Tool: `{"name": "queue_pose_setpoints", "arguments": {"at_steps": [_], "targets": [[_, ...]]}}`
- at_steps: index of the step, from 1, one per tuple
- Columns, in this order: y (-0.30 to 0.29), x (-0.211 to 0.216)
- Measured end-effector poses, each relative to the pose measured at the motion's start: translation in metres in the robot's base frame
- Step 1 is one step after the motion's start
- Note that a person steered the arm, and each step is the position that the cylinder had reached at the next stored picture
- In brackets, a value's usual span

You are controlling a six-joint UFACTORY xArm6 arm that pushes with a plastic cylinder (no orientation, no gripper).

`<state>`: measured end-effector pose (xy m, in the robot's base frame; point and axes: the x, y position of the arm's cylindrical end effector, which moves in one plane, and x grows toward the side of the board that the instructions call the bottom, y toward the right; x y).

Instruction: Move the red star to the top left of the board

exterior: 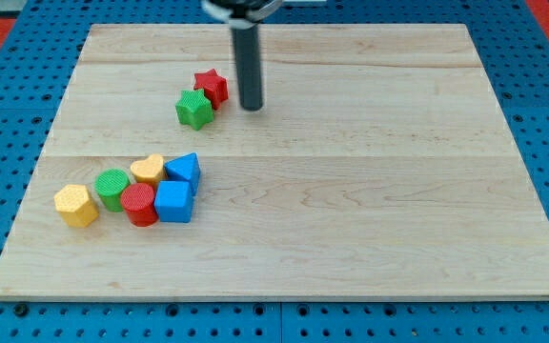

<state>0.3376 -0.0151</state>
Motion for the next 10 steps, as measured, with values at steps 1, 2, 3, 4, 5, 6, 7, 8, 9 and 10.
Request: {"name": "queue_pose_setpoints", "arguments": {"at_steps": [1, 2, 3, 4, 5, 6, 7, 8, 9, 10], "targets": [[0.018, -0.019], [0.054, 0.001], [0.080, 0.006], [0.085, 0.006], [0.034, 0.006], [-0.017, -0.004], [-0.068, -0.012], [-0.112, -0.023], [-0.143, -0.017], [-0.186, -0.031]]}}
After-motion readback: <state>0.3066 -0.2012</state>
